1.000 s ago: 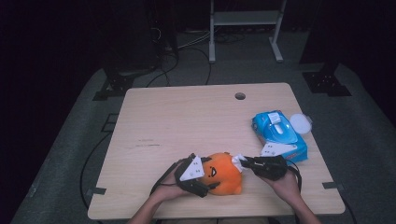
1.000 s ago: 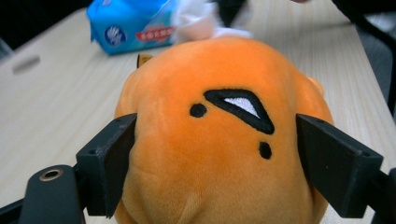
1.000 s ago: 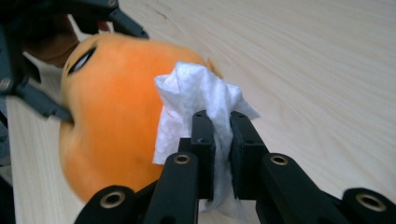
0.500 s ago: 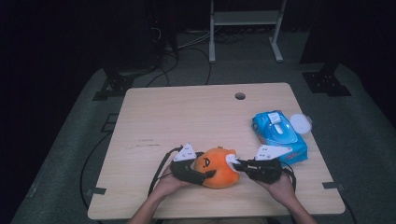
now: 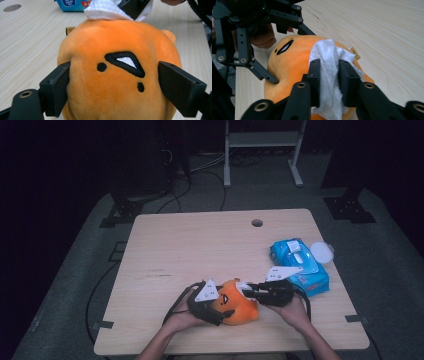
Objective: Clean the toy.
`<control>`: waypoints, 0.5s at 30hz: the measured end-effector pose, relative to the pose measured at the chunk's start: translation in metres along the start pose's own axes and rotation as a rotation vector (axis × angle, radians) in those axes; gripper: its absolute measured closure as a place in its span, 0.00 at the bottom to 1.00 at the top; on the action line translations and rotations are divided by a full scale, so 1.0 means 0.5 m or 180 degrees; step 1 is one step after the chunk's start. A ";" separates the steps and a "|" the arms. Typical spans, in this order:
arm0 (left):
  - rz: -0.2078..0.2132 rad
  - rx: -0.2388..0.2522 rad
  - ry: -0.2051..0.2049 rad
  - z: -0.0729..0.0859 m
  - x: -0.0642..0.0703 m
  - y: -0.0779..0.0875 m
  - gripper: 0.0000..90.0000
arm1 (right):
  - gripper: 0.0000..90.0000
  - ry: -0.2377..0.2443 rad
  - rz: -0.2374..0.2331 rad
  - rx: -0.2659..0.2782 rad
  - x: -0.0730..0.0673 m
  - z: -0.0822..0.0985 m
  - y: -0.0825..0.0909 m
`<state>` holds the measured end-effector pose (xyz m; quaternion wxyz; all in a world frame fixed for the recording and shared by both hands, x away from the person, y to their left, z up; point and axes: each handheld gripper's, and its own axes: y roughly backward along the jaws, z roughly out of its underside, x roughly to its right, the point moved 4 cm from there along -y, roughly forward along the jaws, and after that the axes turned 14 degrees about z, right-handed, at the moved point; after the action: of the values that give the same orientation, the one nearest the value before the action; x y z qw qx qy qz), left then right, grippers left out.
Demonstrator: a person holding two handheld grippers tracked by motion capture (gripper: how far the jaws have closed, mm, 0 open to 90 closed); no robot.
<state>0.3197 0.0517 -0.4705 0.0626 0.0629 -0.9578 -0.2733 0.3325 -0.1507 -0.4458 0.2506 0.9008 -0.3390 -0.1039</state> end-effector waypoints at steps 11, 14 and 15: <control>-0.0111 0.0111 0.0206 -0.001 -0.018 0.003 0.17 | 0.90 0.0186 0.0087 -0.0055 -0.011 0.031 0.060; -0.0197 0.0135 0.0288 -0.003 -0.028 0.004 0.17 | 0.90 0.0193 0.0031 -0.0089 -0.020 0.043 0.075; -0.0221 0.0144 0.0308 -0.004 -0.029 0.003 0.17 | 0.90 0.0217 -0.0034 -0.0089 -0.033 0.042 0.077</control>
<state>0.3343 0.0542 -0.4693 0.0979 0.1106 -0.9569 -0.2502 0.2913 -0.1727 -0.4435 0.2741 0.9020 -0.3240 -0.0792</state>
